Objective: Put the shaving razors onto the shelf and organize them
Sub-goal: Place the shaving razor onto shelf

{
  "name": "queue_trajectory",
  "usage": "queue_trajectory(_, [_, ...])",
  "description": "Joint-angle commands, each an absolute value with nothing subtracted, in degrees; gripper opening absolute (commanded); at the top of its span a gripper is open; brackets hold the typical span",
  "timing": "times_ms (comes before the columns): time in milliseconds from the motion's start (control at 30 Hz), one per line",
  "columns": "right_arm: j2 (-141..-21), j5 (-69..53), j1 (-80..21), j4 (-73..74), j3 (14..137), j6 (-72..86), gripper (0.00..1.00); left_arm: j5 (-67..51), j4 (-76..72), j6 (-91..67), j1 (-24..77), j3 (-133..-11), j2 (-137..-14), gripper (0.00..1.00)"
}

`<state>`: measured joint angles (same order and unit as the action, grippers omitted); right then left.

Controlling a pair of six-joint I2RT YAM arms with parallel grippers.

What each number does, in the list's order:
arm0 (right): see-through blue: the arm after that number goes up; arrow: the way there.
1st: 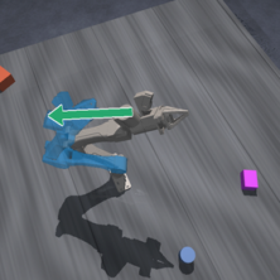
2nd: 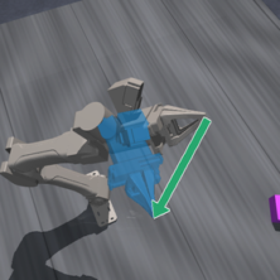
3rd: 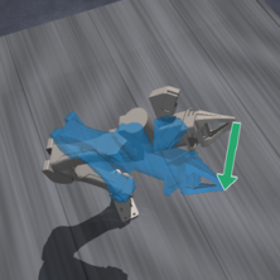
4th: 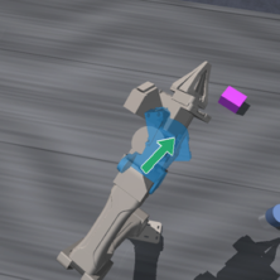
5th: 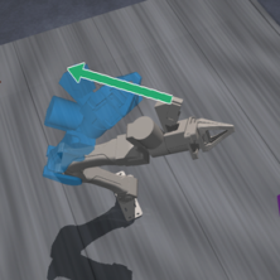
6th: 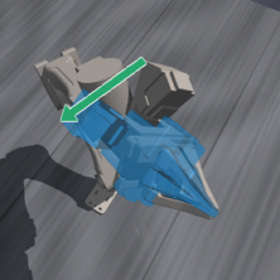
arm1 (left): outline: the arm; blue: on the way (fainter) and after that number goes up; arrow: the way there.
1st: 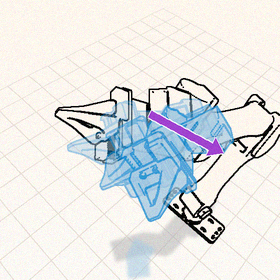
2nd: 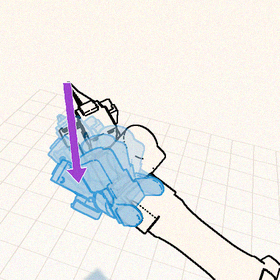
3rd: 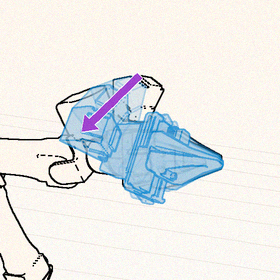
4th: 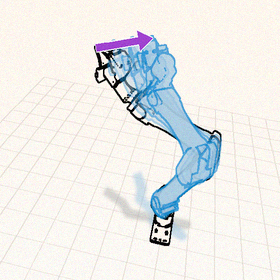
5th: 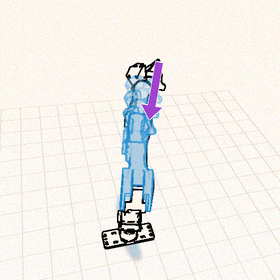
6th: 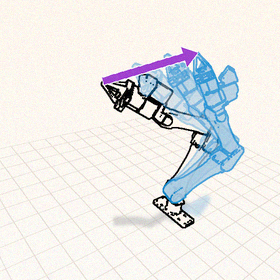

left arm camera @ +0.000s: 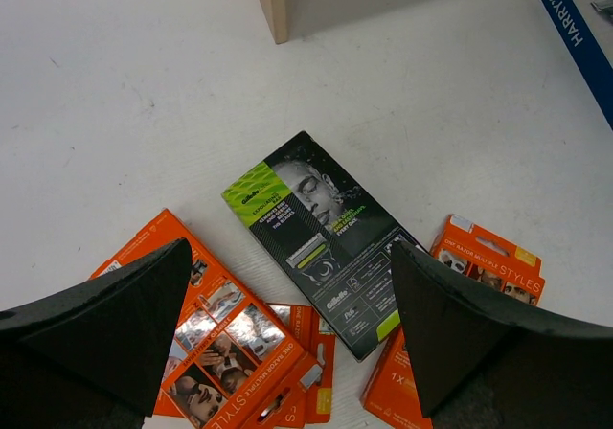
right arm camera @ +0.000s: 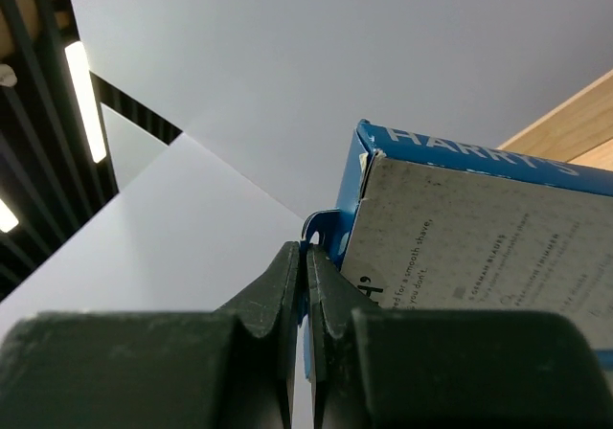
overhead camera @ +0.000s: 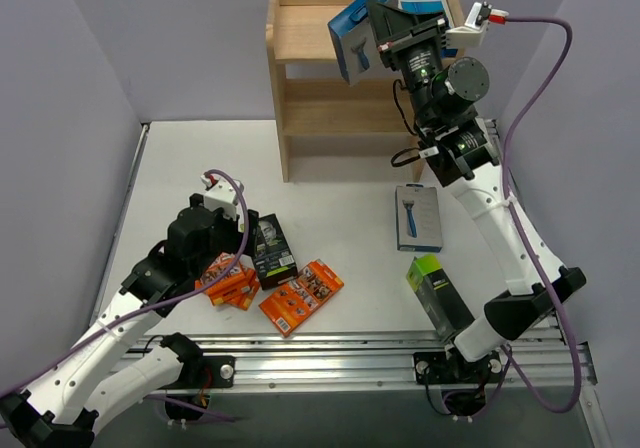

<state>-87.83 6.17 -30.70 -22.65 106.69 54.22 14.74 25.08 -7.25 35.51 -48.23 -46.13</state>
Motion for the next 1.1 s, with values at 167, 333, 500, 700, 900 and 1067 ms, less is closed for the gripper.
queue_trajectory(167, [-93.6,-2.4,-25.1,-36.6,112.9,64.8,0.00,14.3,23.1,-7.3,36.4,-48.2,-47.1,0.94])
queue_trajectory(333, [-97.8,-4.7,-24.4,-38.0,117.4,67.9,0.00,14.0,23.0,-7.4,36.8,-48.2,-47.8,0.94])
queue_trajectory(500, [-100.0,-5.2,-23.7,-38.7,120.3,70.5,0.00,14.0,23.0,-7.5,37.3,-48.2,-48.0,0.94])
queue_trajectory(700, [-101.6,-6.1,-22.1,-41.3,120.0,74.4,0.00,14.3,23.1,-7.4,37.5,-48.2,-48.1,0.94])
queue_trajectory(900, [-97.8,-4.4,-21.4,-42.8,110.9,75.4,0.00,14.2,23.1,-7.4,37.6,-48.2,-47.9,0.94])
queue_trajectory(1067, [-93.3,-1.7,-20.3,-44.3,101.4,76.5,0.00,14.3,23.1,-7.4,37.9,-48.1,-47.9,0.94])
